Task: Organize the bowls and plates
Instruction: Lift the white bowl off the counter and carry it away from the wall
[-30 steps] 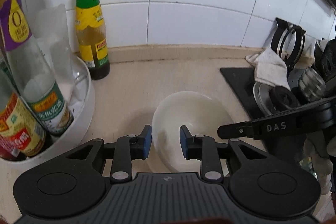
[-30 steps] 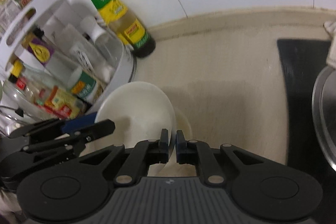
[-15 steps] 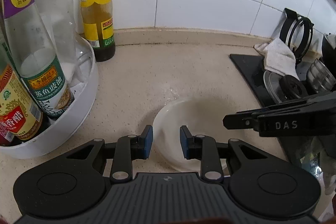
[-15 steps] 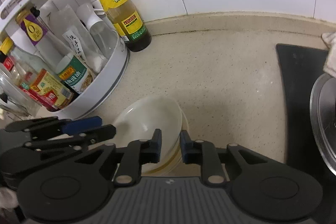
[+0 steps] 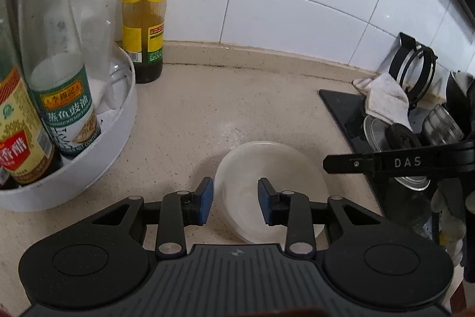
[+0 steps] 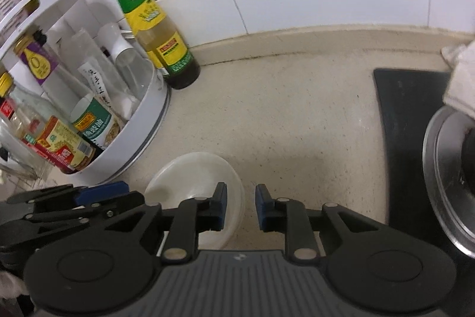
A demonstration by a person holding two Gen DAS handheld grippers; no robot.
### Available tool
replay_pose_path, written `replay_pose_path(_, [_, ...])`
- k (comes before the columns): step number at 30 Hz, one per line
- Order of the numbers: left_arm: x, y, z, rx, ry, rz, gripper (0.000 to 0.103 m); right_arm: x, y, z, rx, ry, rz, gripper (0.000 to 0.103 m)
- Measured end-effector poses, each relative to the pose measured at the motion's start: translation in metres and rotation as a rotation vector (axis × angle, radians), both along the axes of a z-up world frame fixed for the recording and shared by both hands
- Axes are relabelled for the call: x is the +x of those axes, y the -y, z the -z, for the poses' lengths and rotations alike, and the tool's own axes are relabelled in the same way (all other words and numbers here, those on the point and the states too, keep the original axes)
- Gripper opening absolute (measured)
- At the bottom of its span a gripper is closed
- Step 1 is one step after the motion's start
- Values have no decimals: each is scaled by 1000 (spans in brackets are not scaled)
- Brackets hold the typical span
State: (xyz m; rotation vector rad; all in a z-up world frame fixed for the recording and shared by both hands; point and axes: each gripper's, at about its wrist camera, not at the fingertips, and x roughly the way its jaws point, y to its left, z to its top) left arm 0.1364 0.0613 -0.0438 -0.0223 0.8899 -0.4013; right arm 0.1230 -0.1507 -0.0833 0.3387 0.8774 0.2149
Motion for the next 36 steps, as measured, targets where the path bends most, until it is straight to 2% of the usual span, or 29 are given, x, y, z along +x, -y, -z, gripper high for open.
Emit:
replay_pose_path(3, [-4,-2,1,-22,24,-11,49,-1,4,7,38,-10,8,21])
replay_pose_path(7, [-8,1,1,-4,57,12,51,-2,8,12,84,-14,13,21])
replay_pose_path(12, [-14,4,2,-17,92,53,52,1,4,14,99,-17,7,22])
replay_pose_path(15, [-17,4,3,9,124,73,55,1,3,14,107,-17,5,22])
replay_pose_path(21, [-16,2,8,-2,110,102,55,3,0,15,97,-22,4,24])
replay_pose_path(29, [-15,-14,11,-34,91,89,55,3,-1,21,100,-43,13,24])
replay_pose_path(36, [-20,-34,15,-31,128,183,60,5,2,24,116,-47,9,24])
